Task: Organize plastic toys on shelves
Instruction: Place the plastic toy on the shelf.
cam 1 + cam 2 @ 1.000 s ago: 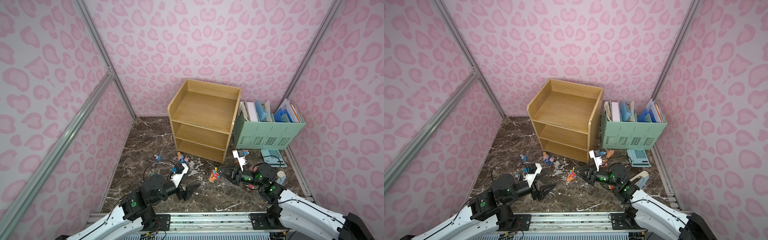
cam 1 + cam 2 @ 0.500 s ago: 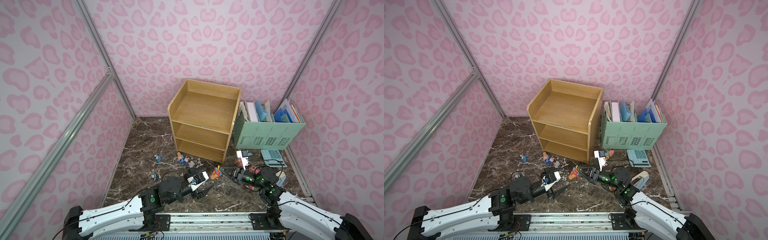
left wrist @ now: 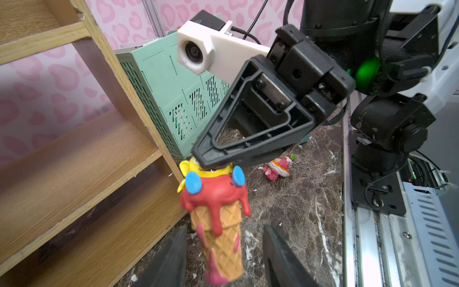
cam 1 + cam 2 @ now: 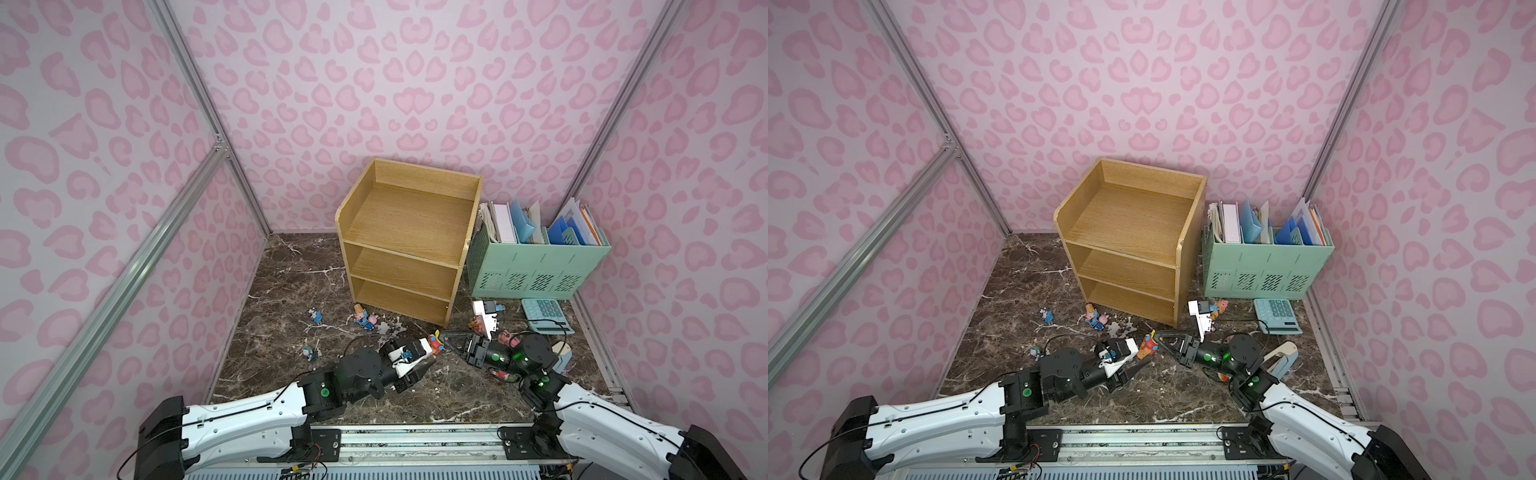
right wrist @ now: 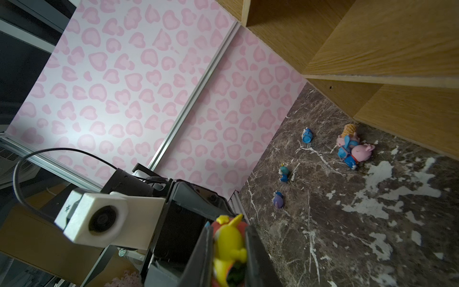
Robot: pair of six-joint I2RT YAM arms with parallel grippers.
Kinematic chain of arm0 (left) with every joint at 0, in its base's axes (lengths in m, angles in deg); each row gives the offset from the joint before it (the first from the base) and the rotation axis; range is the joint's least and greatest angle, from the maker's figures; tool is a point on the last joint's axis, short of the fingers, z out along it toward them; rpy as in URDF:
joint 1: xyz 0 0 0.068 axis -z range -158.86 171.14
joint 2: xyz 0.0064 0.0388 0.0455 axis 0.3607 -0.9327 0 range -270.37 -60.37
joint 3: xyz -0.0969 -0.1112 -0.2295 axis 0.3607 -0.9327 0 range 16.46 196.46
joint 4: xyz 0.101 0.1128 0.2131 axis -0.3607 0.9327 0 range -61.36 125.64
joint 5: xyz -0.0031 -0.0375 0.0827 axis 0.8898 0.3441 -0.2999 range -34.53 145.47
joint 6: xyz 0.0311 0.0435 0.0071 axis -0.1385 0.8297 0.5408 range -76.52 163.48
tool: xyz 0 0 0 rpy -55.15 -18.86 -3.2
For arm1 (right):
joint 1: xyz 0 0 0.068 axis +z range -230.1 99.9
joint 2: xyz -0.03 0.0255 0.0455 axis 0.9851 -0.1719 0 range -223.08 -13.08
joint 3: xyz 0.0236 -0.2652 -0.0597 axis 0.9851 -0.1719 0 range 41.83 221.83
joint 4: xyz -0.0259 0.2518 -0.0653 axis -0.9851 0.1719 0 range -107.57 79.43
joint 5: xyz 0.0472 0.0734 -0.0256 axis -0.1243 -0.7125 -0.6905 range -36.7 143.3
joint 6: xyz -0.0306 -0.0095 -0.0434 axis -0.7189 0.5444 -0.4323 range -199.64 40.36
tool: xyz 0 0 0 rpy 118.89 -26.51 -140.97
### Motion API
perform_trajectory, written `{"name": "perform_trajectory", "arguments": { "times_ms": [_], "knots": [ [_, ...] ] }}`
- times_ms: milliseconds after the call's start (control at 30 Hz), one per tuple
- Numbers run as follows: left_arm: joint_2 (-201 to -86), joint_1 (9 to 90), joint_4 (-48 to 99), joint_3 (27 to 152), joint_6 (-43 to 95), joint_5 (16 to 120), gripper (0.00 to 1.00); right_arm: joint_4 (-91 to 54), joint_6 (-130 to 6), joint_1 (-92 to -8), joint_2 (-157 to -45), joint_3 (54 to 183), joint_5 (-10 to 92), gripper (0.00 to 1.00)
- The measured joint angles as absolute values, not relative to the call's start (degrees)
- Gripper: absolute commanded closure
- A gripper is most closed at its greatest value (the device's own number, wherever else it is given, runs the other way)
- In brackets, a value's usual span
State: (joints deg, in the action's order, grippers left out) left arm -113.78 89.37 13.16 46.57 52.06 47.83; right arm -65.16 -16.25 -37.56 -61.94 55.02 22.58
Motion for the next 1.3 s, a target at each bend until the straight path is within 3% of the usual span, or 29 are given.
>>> {"name": "perform_trajectory", "arguments": {
  "times_ms": [367, 633, 700, 800, 900, 1167, 1300],
  "knots": [
    [-114.8, 89.3, 12.9, 46.9, 50.9, 47.0, 0.57, -65.1, -16.2, -37.4, -61.9, 55.1, 22.6, 0.86],
    [-115.5, 89.3, 13.6, 47.6, 49.4, 46.1, 0.77, -65.4, -16.6, -36.6, -62.5, 55.3, 23.6, 0.84],
    [-115.4, 89.3, 14.6, 48.1, 48.9, 45.4, 0.79, -65.8, -16.7, -36.6, -62.6, 55.4, 24.1, 0.79],
    [-114.9, 89.3, 16.4, 48.8, 48.1, 45.5, 0.80, -65.6, -16.4, -36.4, -62.5, 55.5, 24.0, 0.56],
    [-113.1, 89.3, 19.2, 49.5, 46.5, 45.3, 0.80, -64.6, -17.1, -36.8, -61.3, 56.1, 23.5, 0.46],
    [-105.4, 88.1, 32.5, 53.3, 41.7, 39.3, 0.78, -60.4, -19.0, -46.5, -54.6, 55.0, 21.4, 0.45],
    [-104.0, 83.4, 41.2, 60.7, 41.8, 36.3, 0.78, -57.2, -20.1, -54.3, -49.8, 53.8, 18.6, 0.44]
  ]
}}
